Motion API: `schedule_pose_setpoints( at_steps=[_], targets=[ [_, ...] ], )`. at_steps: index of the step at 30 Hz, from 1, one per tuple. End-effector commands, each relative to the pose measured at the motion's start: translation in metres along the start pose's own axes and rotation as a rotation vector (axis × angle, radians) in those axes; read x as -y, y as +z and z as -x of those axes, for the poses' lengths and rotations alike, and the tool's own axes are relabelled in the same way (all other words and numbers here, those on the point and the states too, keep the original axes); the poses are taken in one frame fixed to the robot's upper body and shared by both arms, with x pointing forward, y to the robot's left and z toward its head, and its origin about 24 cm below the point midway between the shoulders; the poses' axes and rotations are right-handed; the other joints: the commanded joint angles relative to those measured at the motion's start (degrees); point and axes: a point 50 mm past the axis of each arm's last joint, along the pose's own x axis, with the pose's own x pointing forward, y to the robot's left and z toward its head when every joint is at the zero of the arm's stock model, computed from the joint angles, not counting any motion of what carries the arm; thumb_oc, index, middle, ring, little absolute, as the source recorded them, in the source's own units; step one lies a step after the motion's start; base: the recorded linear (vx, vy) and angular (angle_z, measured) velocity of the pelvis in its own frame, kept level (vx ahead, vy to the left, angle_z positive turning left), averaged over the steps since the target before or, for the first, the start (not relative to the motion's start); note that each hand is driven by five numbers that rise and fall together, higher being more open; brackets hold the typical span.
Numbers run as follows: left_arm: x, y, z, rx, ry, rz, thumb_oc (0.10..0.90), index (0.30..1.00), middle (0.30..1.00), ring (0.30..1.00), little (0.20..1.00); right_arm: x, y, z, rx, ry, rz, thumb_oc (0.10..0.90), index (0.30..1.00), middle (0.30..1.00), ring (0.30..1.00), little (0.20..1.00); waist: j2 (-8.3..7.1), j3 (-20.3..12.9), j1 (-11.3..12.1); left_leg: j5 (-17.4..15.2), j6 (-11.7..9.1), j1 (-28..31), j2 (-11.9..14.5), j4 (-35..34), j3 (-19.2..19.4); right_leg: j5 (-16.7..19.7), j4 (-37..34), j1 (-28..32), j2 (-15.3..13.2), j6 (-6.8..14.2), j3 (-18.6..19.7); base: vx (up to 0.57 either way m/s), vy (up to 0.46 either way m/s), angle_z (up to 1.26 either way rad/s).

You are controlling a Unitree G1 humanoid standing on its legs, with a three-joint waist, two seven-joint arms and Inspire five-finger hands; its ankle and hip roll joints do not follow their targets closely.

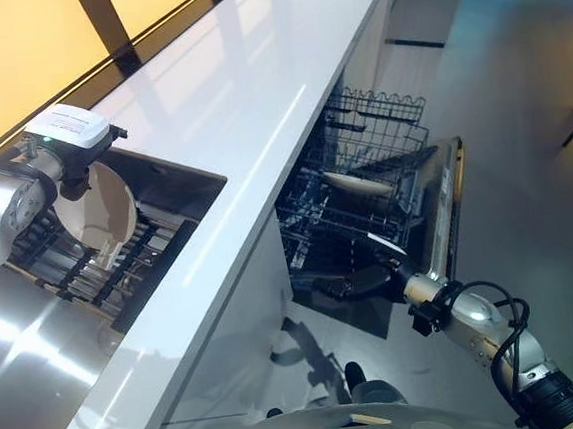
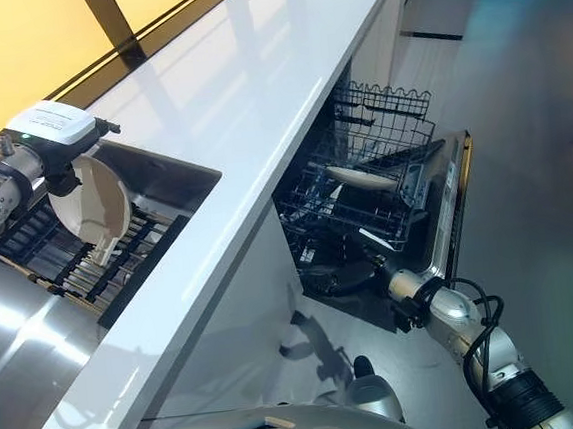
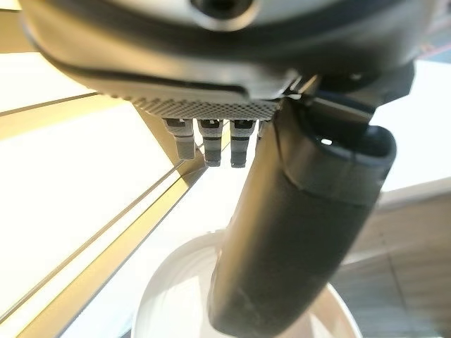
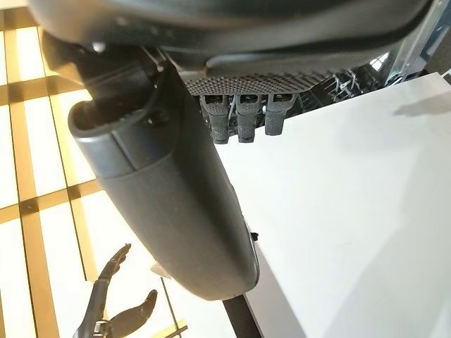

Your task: Pick up plates and place into dishwasher.

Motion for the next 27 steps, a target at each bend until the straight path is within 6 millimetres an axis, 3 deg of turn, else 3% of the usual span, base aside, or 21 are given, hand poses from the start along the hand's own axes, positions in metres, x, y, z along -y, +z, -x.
schedule_pose_setpoints(
  at_steps=[1, 7, 18, 27],
  targets=[
    [-0.050, -0.048, 0.006, -0.244, 0.132, -0.116, 0.800, 0.900, 0.900, 0.900, 0.900, -0.008, 0.041, -0.003, 0.179, 0.082, 0.079, 0.800, 0.900, 0.900, 0.900, 0.900, 2.07, -1.39, 0.00, -1.15, 2.07, -3.20, -1.51, 0.32, -2.00, -2.46, 5.67, -1.45, -0.30, 4.30, 0.90, 0.03, 0.065, -0.13],
    [-0.043, -0.059, 0.006, -0.311, 0.001, -0.168, 0.800, 0.900, 0.900, 0.900, 0.900, -0.008, 0.038, -0.002, 0.172, 0.066, 0.072, 0.800, 0.900, 0.900, 0.900, 0.900, 2.08, -0.15, -1.01, -1.41, 2.81, -3.53, -2.10, 0.82, -1.03, -1.59, 7.62, -3.24, -0.91, 5.20, 2.28, 0.02, 0.063, -0.14],
    [-0.010, -0.075, 0.003, -0.436, -0.280, -0.152, 0.800, 0.900, 0.900, 0.900, 0.900, -0.010, 0.038, -0.002, 0.170, 0.049, 0.070, 0.800, 0.900, 0.900, 0.900, 0.900, 2.17, 1.27, -2.41, -1.99, 3.44, -3.66, -2.91, 1.02, -0.16, 1.42, 9.42, -5.41, -1.21, 5.23, 4.45, 0.01, 0.043, -0.08],
    [0.003, -0.073, -0.002, -0.437, -0.327, -0.110, 0.800, 0.900, 0.900, 0.900, 0.900, -0.010, 0.035, -0.003, 0.157, 0.043, 0.065, 0.800, 0.900, 0.900, 0.900, 0.900, 1.95, 1.71, -2.78, -2.51, 3.61, -3.48, -3.14, 1.15, 0.29, 2.27, 9.55, -6.00, -1.43, 5.32, 4.71, 0.02, 0.021, 0.00]
  ],
)
